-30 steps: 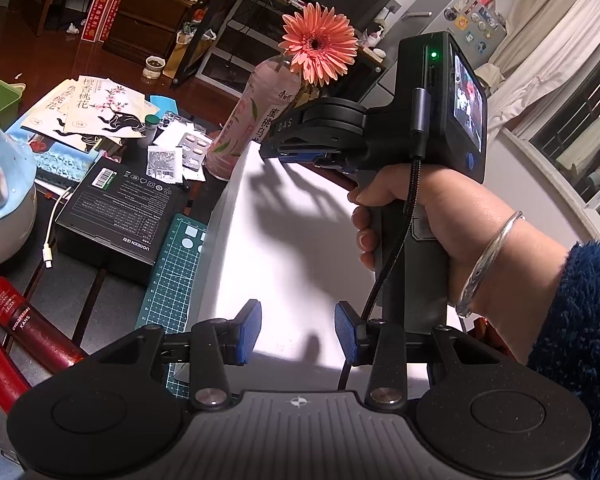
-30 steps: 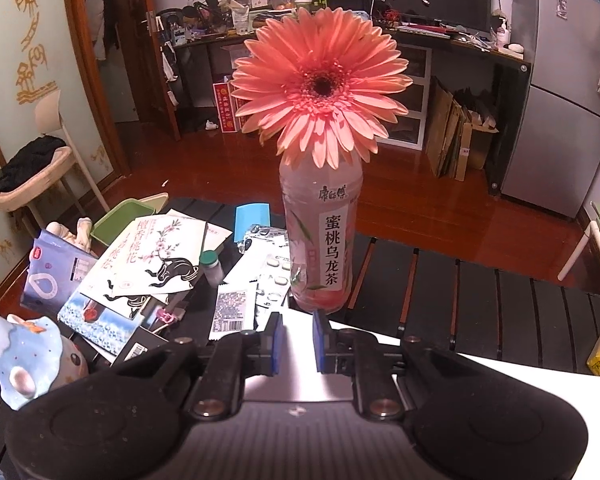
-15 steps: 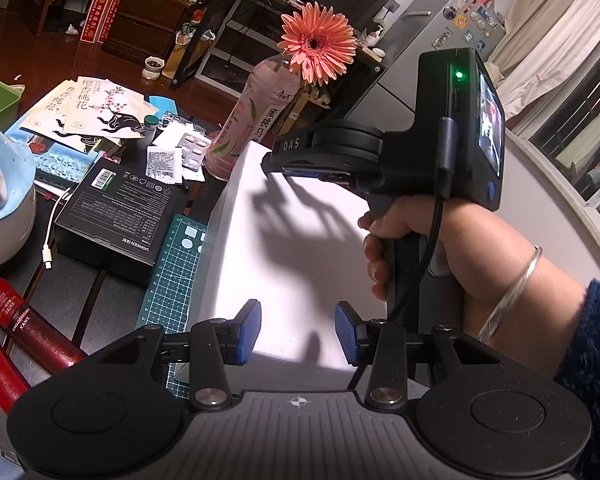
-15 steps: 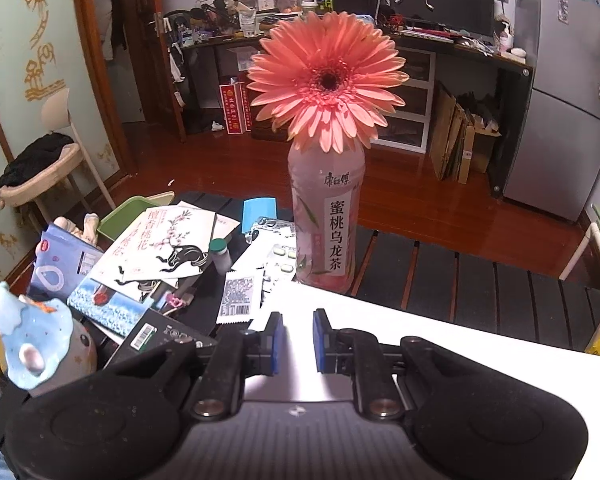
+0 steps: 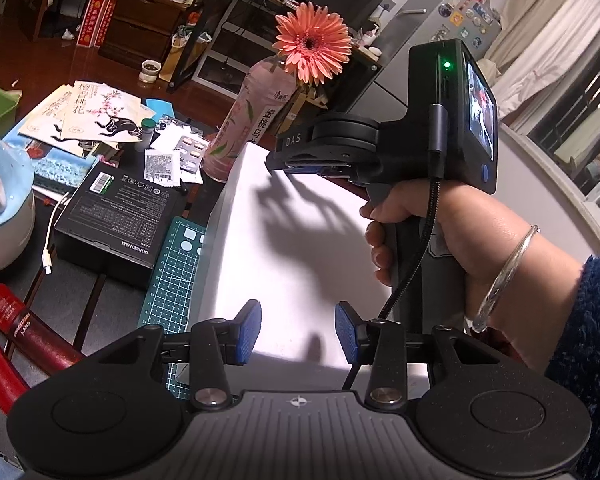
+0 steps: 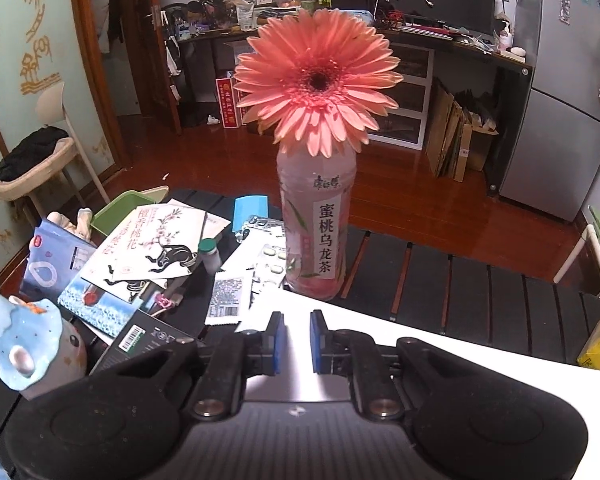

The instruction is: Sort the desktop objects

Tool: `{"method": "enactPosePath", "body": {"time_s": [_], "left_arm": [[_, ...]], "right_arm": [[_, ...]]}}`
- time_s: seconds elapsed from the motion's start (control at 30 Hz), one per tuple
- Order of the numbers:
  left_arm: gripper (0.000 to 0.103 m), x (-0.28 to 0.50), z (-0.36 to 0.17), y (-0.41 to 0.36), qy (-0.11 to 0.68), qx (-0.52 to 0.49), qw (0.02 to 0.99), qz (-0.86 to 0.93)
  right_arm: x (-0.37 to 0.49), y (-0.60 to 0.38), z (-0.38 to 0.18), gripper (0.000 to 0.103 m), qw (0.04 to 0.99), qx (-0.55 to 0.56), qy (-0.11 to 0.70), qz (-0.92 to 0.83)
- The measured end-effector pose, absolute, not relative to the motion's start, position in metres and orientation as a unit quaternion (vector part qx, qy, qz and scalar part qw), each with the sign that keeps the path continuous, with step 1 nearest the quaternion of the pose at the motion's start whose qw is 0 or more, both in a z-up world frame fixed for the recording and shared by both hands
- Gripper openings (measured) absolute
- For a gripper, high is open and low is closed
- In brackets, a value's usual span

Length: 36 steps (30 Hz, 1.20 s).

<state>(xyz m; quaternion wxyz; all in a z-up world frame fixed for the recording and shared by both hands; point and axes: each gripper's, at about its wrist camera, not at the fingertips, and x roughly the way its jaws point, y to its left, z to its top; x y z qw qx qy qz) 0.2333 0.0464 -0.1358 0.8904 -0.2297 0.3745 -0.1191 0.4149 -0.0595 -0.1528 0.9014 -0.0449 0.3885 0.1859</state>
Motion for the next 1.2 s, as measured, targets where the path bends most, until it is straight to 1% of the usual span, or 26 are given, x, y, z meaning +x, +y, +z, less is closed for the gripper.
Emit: {"method": "enactPosePath", "body": {"time_s": [0.13,0.2,0.27,0.37,0.6,0.87,1.2], "left_arm": [[0.042,0.232,-0.134,0.041,0.373,-0.207,0.896,-0.120],[0.046,0.232,-0.134,0.037,0.372,-0.197,0.899,-0.121],[0.052,0.231,-0.133,0.034,0.372,-0.184,0.901,-0.124],[0.057,0.230,-0.132,0.028,0.371,-0.165,0.905,-0.128],[0.059,0.229,-0.131,0.019,0.369,-0.135,0.910,-0.129],[0.062,0.228,-0.131,0.015,0.368,-0.120,0.913,-0.131],[0.062,0.228,-0.131,0.010,0.368,-0.101,0.915,-0.132]], "right_arm": [[0.416,-0.071,-0.153,0.010,0.902,-0.040,0.392,0.178],[0.417,-0.077,-0.152,0.010,0.901,-0.040,0.394,0.174],[0.418,-0.085,-0.152,0.010,0.902,-0.037,0.395,0.169],[0.418,-0.098,-0.153,0.009,0.903,-0.031,0.397,0.162],[0.419,-0.128,-0.154,0.001,0.903,-0.006,0.402,0.149],[0.421,-0.156,-0.153,0.000,0.902,0.001,0.410,0.137],[0.418,-0.192,-0.154,0.000,0.900,0.027,0.416,0.127]]}}
